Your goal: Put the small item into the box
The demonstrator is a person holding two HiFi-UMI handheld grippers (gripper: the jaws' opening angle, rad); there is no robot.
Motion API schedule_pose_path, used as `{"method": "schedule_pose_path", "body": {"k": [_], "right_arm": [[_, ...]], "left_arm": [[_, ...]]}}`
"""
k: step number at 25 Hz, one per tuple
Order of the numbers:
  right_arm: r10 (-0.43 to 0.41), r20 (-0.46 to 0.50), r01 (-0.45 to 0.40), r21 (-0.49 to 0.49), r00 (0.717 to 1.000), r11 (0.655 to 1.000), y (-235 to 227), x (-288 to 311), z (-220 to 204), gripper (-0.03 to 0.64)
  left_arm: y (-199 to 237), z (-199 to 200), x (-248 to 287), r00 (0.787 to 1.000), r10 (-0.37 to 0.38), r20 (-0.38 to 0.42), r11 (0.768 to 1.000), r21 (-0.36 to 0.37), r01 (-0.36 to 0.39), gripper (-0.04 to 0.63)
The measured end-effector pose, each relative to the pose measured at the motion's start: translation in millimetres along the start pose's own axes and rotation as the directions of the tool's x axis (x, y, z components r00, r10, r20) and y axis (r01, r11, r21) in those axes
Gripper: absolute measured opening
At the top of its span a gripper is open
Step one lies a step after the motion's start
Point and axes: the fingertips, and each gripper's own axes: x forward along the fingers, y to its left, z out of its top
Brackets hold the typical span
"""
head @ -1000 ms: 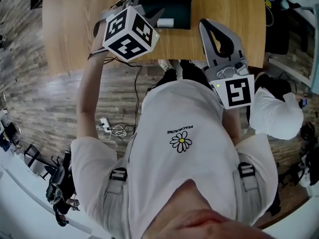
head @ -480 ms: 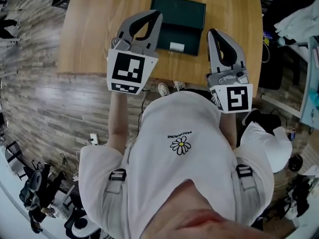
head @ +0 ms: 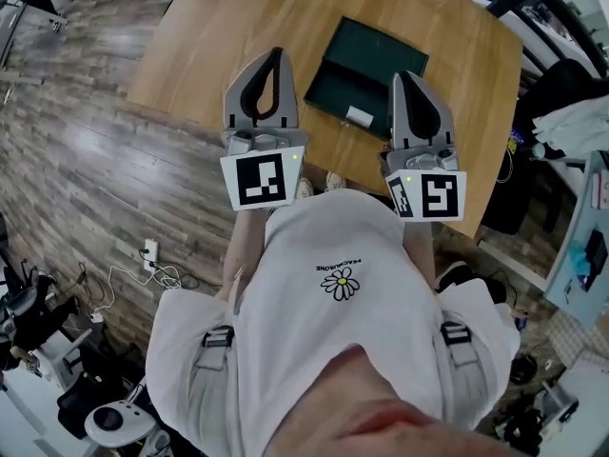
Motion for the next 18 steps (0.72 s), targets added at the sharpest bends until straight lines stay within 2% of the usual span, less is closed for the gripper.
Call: {"method": "schedule_pose_path", "body": {"k": [4,11,14,18], "right_arm": [[0.026,-0.007,-0.026,-0.019,1.0,0.999,14,10,-3,0.006],[0.021,-0.032,-0.022,-0.041,0.999,0.999,18,10,-6,0.005],[0.022,-0.031,-0.023,-0.036,0.999,0.999,18,8,-5,0.006],[0.027,-0.032,-0.028,-0.042,0.999,0.999,19,7,-4,0.005]], "left_arm": [[10,-2,-12,0.999,0.037,-0.001,0.999,-0.017,-0.037,0.015],[25,-2,-23,0.996,0.084,-0.007,0.996,-0.02,-0.084,0.015],[25,5,-25,0.996,0.091,0.018,0.995,-0.029,-0.09,0.015],[26,4,-27,0.995,0.102,0.01,0.995,-0.024,-0.102,0.015]]}}
